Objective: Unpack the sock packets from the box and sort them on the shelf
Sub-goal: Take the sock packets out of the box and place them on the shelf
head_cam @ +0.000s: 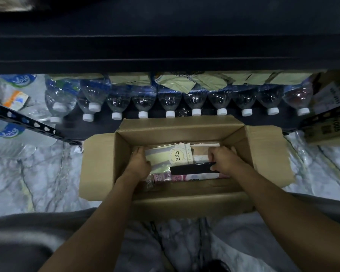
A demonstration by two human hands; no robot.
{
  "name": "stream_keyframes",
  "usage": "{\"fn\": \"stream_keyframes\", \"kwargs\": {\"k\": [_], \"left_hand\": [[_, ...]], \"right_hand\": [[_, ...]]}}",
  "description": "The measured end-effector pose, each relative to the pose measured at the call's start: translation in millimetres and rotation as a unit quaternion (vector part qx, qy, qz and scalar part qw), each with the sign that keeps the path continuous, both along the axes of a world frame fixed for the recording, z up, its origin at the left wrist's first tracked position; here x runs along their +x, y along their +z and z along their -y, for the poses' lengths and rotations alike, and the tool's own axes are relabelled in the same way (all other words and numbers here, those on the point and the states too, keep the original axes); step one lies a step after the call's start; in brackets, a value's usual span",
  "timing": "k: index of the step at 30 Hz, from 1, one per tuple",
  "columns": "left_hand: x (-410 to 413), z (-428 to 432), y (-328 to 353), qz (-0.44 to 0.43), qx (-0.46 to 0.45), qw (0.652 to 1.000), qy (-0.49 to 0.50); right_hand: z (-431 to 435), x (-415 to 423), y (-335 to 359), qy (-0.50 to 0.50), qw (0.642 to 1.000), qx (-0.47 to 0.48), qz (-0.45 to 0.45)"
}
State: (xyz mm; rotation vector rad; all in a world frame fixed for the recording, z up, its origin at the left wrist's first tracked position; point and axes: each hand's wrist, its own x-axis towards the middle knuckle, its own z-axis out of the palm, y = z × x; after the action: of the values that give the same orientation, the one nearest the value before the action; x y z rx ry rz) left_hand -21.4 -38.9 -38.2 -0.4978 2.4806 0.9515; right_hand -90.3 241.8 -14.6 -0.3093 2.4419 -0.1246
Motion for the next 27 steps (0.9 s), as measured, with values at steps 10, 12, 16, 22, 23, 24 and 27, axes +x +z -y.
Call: {"fn": "stream_keyframes", "kwargs": {"k": [10, 12, 16, 22, 23, 24, 27], "left_hand": [[6, 0, 23, -0.004, 0.001, 1.000, 0.004], [5, 1, 26, -0.006, 0.003, 1.000, 0.008], [4, 2, 30, -0.012, 0.004, 1.000, 0.016], [5, 4, 34, -0.021, 0.014, 0.999, 0.024], [5, 4, 36, -0.027, 0.019, 0.999, 0.025], [5, 4, 38, -0.035, 0.025, 0.999, 0.028], [4, 7, 45, -0.060, 0.043, 0.997, 0.038]], "right_hand": [[-7, 22, 29, 0.009, 0.999, -0.039, 0.000], [-6, 22, 34, -0.003, 0.999, -0.049, -0.010], [1, 18, 38, 0.010, 0.999, -0.049, -0.019], [23, 16, 31, 0.042, 0.997, -0.068, -0.024], [29, 15, 28, 0.040, 0.996, -0.074, -0.020], [34, 14, 25, 0.040, 0.996, -0.079, -0.016], [51, 8, 14, 0.043, 0.995, -0.087, -0.003]]}}
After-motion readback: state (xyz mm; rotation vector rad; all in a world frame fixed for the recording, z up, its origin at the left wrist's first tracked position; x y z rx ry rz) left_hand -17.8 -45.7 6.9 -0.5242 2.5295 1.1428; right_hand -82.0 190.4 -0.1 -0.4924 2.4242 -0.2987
